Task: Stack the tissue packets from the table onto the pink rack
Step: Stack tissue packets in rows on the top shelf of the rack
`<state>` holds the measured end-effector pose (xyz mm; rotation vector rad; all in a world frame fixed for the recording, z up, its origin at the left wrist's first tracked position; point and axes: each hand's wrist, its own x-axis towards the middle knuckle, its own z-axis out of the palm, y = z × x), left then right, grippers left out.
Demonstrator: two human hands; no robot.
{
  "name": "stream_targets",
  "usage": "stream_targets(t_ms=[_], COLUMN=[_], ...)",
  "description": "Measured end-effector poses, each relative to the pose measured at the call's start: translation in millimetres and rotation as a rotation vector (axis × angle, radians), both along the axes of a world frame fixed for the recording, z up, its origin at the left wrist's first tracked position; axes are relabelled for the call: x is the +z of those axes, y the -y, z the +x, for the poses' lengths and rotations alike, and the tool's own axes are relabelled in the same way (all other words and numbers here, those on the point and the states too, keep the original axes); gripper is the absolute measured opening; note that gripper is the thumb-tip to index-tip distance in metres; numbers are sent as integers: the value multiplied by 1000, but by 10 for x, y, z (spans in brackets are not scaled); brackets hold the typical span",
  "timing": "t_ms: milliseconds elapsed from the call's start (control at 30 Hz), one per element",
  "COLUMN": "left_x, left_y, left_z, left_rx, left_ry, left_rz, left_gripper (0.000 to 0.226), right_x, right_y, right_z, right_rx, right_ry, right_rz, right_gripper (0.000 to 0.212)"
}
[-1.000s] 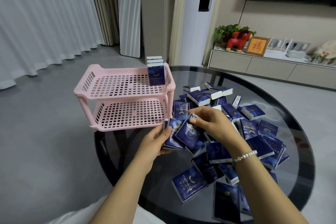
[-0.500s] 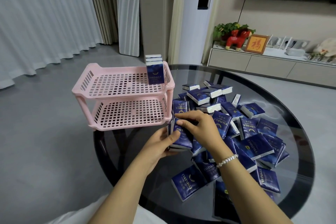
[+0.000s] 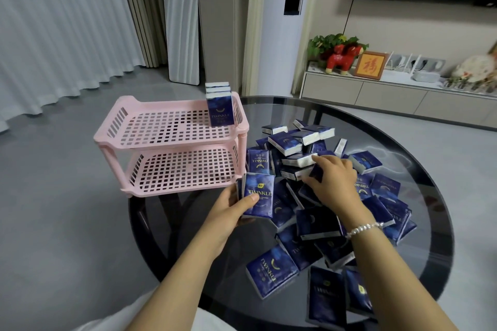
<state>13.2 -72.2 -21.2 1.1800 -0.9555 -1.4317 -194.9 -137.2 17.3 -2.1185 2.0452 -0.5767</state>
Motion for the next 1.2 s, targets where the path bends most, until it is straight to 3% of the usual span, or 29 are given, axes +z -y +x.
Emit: stream_targets(t_ms=[100,167,533,667,800,1067,1200], left_x=[-14,-25,-19,-20,-27,-5,-3], left_y=[3,4,-33,-57,-103,-207,-226], left_z=[-5,0,50,81,118,147,188], left_rx=[-3,-1,64,103,124,219,249], left_ry=[0,3,-4,5,21,2,53], left_rz=[-4,-7,-21,-36,-53,-73,-81], left_gripper=[30,32,39,39,56,111,111], right_x=[22,13,92,123,74,-106,-164], right_y=[-9,-7,-114,-191,-271,-504,-579], right_z=[-61,-74,-10,86,299,865,1019], right_rx=[-10,9,50,107,108,119,232], right_ry=[-119,-84,458,697,955,1159,1038], right_rz=[68,54,-107,-81,37,221,171], right_gripper=[61,60,30,18,13,38,53])
